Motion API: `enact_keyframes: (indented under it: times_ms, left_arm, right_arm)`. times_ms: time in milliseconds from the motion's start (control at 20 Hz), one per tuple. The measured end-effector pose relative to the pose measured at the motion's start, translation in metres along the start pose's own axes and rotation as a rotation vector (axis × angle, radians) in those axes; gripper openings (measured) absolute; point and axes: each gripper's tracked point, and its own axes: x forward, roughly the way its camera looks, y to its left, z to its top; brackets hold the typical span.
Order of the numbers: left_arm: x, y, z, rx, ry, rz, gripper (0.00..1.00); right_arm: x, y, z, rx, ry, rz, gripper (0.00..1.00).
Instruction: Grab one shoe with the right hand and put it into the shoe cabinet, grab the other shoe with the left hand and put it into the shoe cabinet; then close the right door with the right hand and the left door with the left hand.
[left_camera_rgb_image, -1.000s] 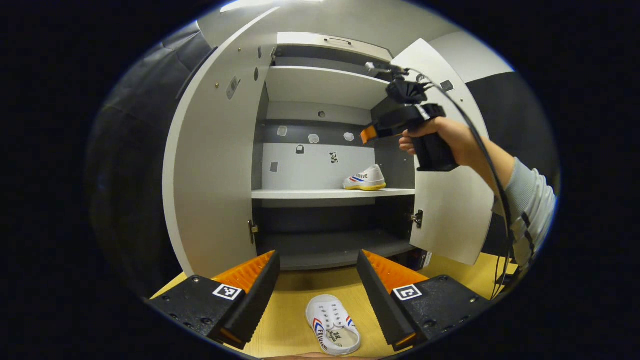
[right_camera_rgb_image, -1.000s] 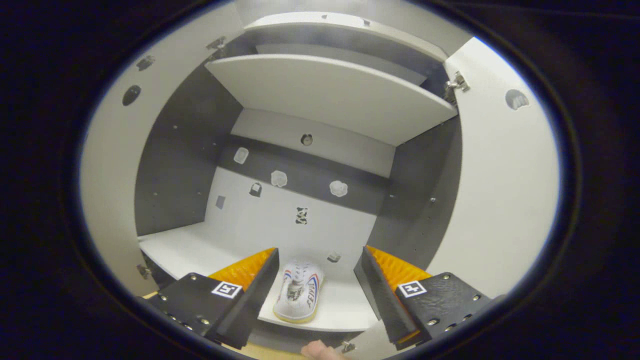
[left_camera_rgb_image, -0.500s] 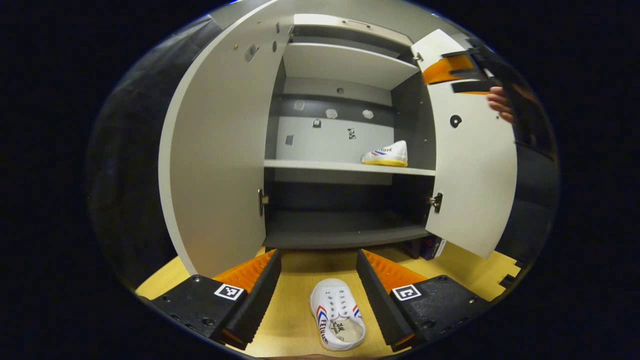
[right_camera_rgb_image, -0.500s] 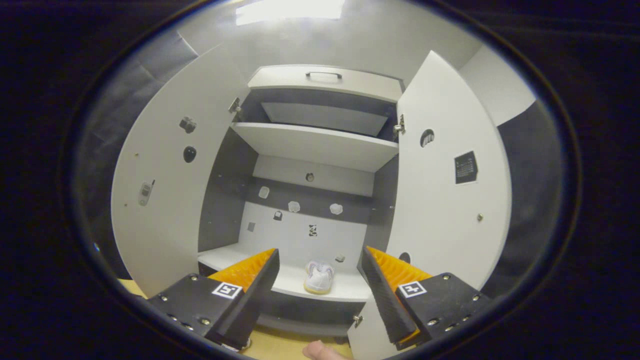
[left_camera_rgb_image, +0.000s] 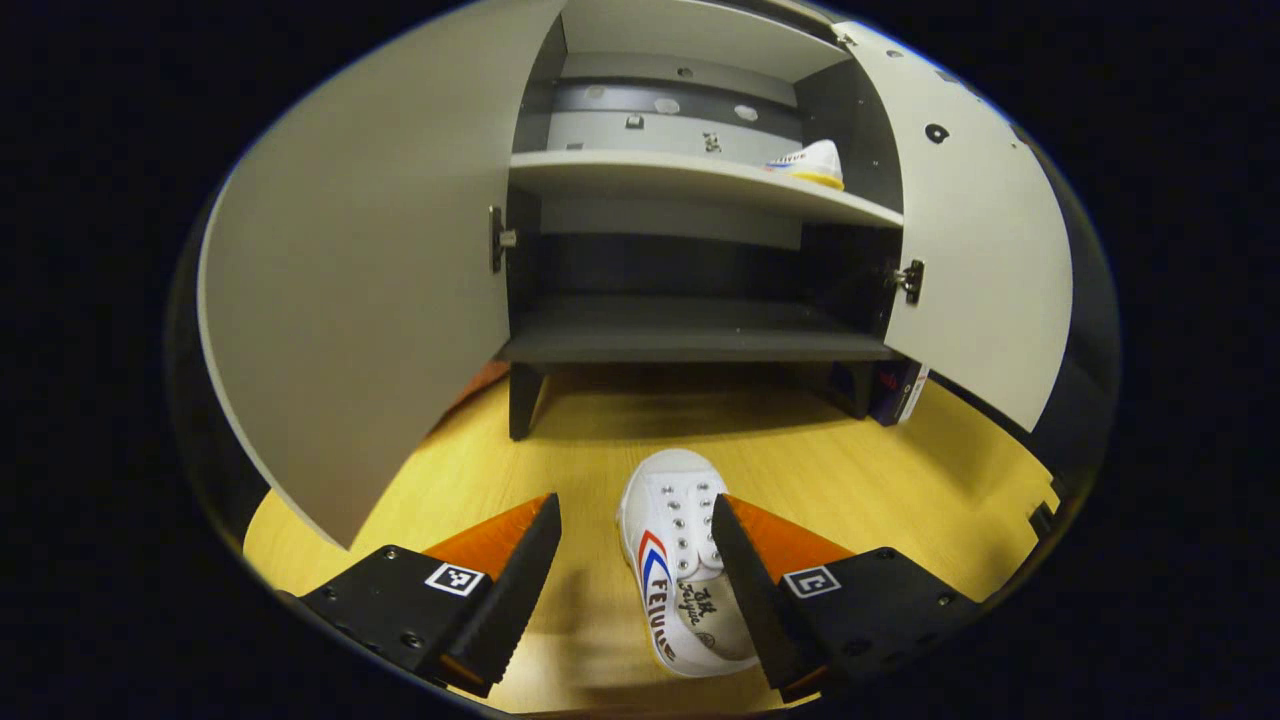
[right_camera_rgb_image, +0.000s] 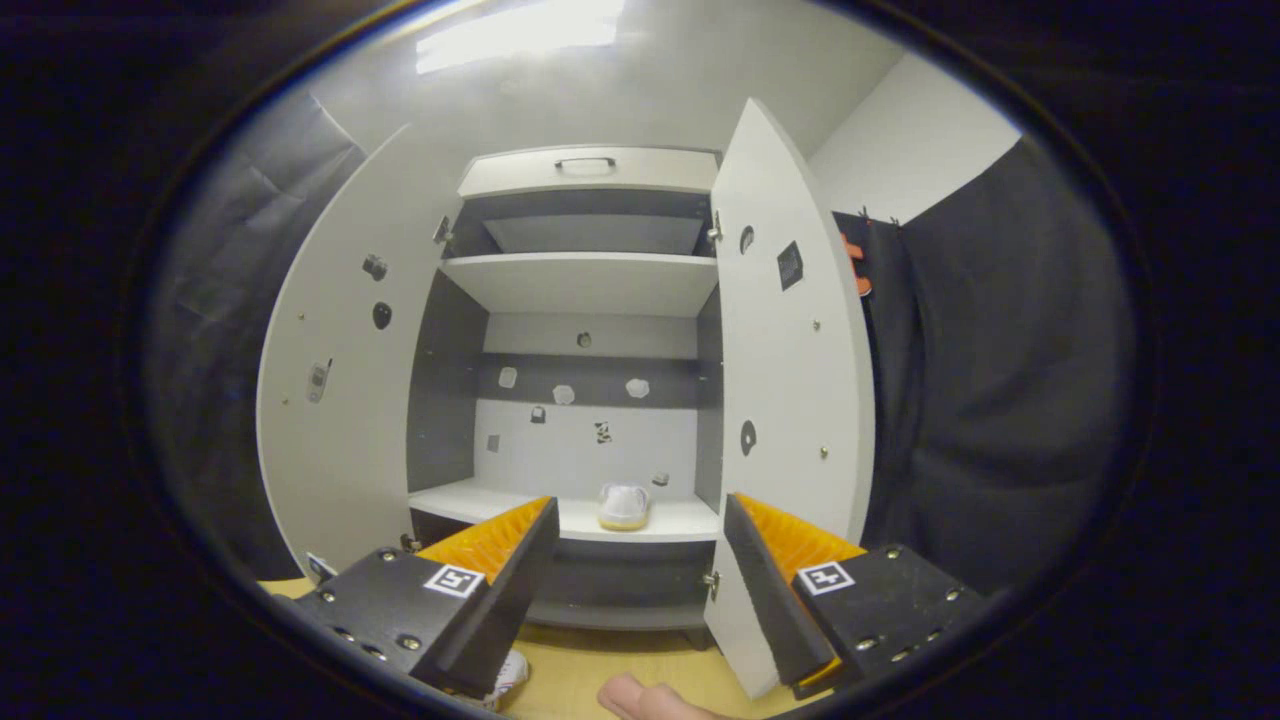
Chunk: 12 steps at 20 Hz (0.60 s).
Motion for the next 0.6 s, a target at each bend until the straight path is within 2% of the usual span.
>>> enact_keyframes:
  times_ms: [200,300,350,400,450,500,550,600]
  left_arm:
    - [0.019,-0.003,-0.040,-0.005,0.153,-0.024,0.90]
    - [0.028,-0.001,-0.048,0.008,0.197,-0.013,0.89]
    - [0.029,-0.004,-0.055,0.008,0.234,-0.030,0.83]
    - [0.030,-0.010,-0.049,0.003,0.214,-0.056,0.78]
    - [0.033,-0.012,-0.049,0.018,0.226,-0.057,0.61]
    - [0.029,-0.010,-0.055,0.035,0.257,-0.048,0.50]
    - [0.030,-0.009,-0.050,0.057,0.238,-0.031,0.40]
    - [0.033,-0.007,-0.051,0.069,0.251,-0.011,0.33]
  right_arm:
    - [-0.017,-0.013,-0.012,0.008,-0.009,-0.019,0.98]
    - [-0.021,-0.021,-0.015,-0.019,-0.032,-0.040,0.98]
    - [-0.022,-0.024,-0.014,-0.034,-0.043,-0.050,0.98]
    - [-0.024,-0.027,-0.015,-0.048,-0.050,-0.059,0.98]
    - [-0.024,-0.029,-0.017,-0.056,-0.048,-0.065,0.98]
    - [-0.026,-0.032,-0.021,-0.058,-0.038,-0.071,0.98]
    - [-0.027,-0.034,-0.026,-0.053,-0.023,-0.073,0.98]
    - [-0.026,-0.038,-0.032,-0.045,-0.004,-0.074,0.98]
